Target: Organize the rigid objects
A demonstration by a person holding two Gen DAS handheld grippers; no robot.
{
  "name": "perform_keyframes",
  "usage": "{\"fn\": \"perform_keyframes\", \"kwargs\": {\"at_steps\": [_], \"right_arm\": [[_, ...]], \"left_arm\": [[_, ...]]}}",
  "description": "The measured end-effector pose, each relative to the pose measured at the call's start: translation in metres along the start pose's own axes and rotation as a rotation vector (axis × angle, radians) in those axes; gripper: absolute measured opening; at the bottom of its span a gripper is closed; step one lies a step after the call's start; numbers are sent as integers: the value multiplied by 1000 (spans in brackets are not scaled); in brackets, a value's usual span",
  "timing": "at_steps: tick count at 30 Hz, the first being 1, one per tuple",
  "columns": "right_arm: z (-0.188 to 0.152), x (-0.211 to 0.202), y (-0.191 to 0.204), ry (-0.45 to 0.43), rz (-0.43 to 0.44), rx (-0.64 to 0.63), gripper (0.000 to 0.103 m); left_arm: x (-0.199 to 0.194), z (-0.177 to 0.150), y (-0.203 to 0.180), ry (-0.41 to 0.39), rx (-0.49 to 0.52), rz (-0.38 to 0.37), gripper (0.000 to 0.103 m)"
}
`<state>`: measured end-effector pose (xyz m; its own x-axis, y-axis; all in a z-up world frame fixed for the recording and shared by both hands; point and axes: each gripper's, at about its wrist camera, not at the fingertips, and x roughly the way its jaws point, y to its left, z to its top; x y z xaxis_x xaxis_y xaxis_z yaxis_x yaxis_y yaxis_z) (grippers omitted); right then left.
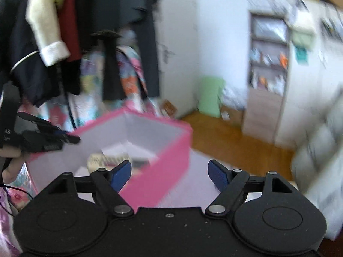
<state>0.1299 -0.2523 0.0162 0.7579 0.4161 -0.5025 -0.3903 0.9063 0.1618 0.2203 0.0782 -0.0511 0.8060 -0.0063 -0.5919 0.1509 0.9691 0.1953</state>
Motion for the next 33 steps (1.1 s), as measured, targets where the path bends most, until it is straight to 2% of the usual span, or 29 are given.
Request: {"fn": "perform_keyframes", "kwargs": {"at_steps": [5,7,11,15,17,18,19,20,21,22,27,28,33], "right_arm": [[-41,8,-30,109,-52,193,81],[-57,12,-34,141,-93,232,75],[-74,25,-33,166,-148,259,70],[-81,39,-30,179,-220,209,59],[-82,50,-29,182,-266,193,48],[-83,53,-30,184,-297,180,35],[-81,54,-27,172,-322,152,27],[-81,56,-24,165,-329,131,24],[-80,56,-23,161,-328,135,15],[-80,55,-23,153,-323,151,13],[-84,43,-19,104,-284,230,10],[-83,41,-20,91,-271,252,6],[-83,37,-22,67,-241,305,6]], "left_arm": [[1,0,0,1,9,9,6],[1,-1,-1,2,13,11,6],[1,-1,-1,1,14,11,6],[2,0,-3,2,19,14,6],[2,0,-3,1,18,13,6],[2,0,-3,1,19,12,6],[1,0,-3,0,18,11,6],[1,0,-4,0,18,10,6],[2,0,-4,3,21,17,6],[2,1,-5,8,30,26,6],[2,-1,-4,10,31,22,6],[2,-1,-4,10,30,22,6],[2,-1,-4,8,28,21,6]]}}
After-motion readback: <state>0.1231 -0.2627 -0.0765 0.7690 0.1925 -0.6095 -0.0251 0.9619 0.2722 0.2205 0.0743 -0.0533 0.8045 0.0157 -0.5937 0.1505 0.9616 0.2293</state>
